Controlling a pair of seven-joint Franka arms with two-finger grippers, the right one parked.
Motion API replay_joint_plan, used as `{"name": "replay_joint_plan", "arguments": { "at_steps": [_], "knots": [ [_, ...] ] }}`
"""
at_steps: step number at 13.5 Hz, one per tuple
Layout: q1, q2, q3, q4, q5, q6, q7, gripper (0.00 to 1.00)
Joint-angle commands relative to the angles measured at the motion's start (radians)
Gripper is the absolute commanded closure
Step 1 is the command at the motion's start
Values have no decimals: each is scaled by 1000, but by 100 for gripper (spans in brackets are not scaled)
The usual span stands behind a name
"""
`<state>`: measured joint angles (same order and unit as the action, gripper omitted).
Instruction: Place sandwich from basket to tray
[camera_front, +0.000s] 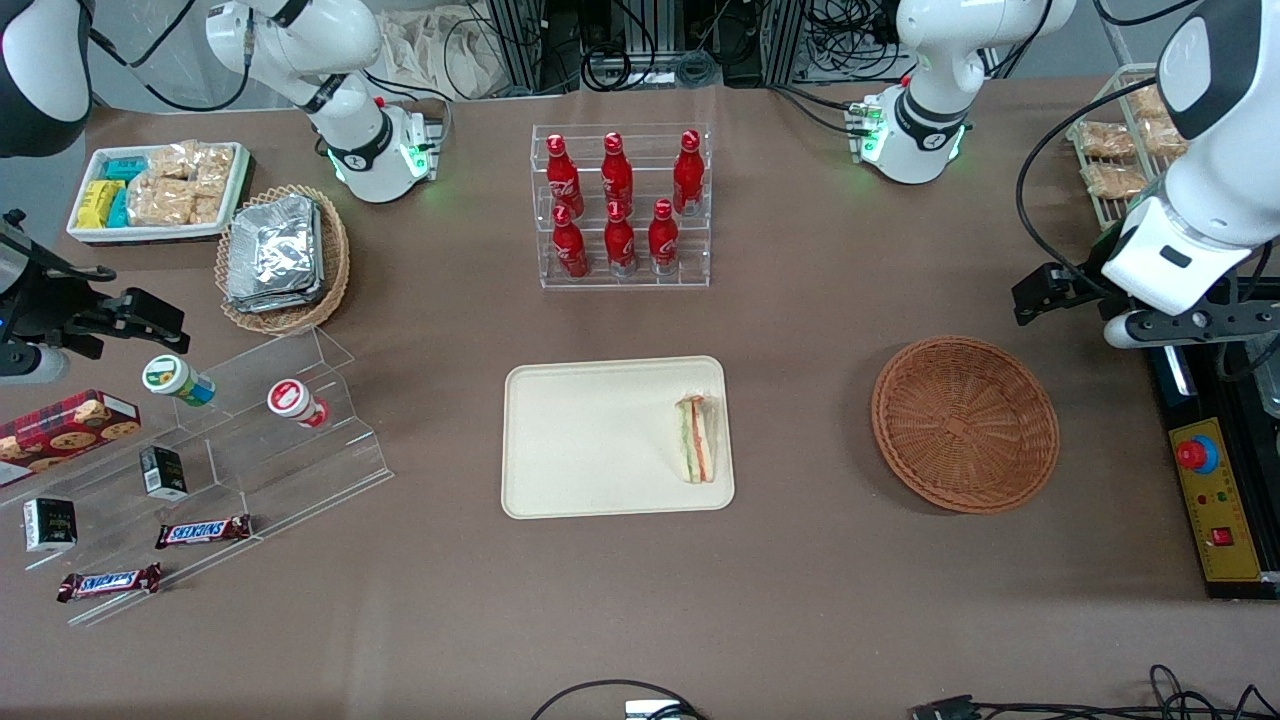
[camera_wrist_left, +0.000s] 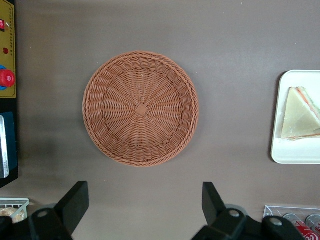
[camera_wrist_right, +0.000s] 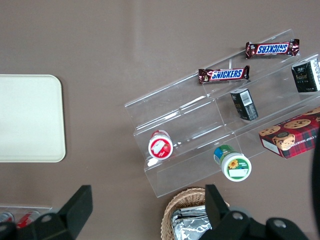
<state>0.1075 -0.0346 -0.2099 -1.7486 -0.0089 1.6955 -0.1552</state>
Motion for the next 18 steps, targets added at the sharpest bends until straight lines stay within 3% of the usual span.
{"name": "replay_joint_plan", "arguments": {
  "at_steps": [1,6,18],
  "knots": [
    [9,-21,-8,-11,10,-5,11,0],
    [11,4,-6,44,24,-79,8,0],
    [11,10,-8,37,29,-79,0,0]
  ]
}}
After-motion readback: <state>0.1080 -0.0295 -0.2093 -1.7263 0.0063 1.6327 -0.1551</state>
